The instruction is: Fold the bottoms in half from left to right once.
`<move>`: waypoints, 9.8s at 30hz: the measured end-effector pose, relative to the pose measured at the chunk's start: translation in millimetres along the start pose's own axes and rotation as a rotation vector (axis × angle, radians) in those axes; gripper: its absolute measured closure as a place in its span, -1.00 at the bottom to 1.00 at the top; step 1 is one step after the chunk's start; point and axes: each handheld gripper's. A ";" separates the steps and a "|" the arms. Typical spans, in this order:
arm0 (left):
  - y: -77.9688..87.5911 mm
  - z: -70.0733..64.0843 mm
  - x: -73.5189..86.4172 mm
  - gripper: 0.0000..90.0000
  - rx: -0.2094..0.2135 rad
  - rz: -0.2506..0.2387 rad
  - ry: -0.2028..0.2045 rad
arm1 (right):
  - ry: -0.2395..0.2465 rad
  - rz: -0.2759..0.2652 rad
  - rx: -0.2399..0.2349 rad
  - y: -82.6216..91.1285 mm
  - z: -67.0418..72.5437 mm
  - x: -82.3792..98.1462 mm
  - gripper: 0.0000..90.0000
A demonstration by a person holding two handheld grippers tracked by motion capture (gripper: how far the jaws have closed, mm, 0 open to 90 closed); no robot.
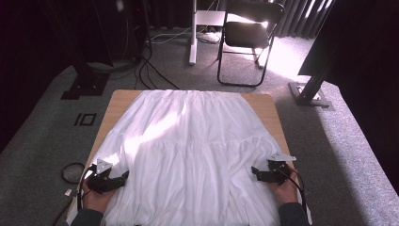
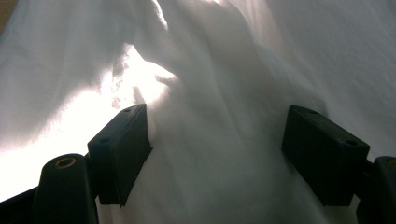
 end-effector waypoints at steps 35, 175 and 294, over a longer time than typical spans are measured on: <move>28.1 57.8 29.7 -0.59 -0.102 0.058 0.119 | -0.006 -0.003 0.010 0.8 1.2 1.0 -0.69; -39.9 -95.1 -78.5 -0.38 0.304 0.056 -0.126 | 0.090 -0.121 0.044 79.7 64.0 -115.9 0.95; 70.0 -86.6 -24.2 0.84 0.350 -0.080 -0.250 | -0.049 -0.212 -0.092 112.3 6.5 -15.3 0.97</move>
Point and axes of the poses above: each handheld gripper's, and its own axes: y roughly backward along the jaws, x roughly out of its underside, z roughly to its left, and after that the axes turned 6 degrees about -y, right-handed
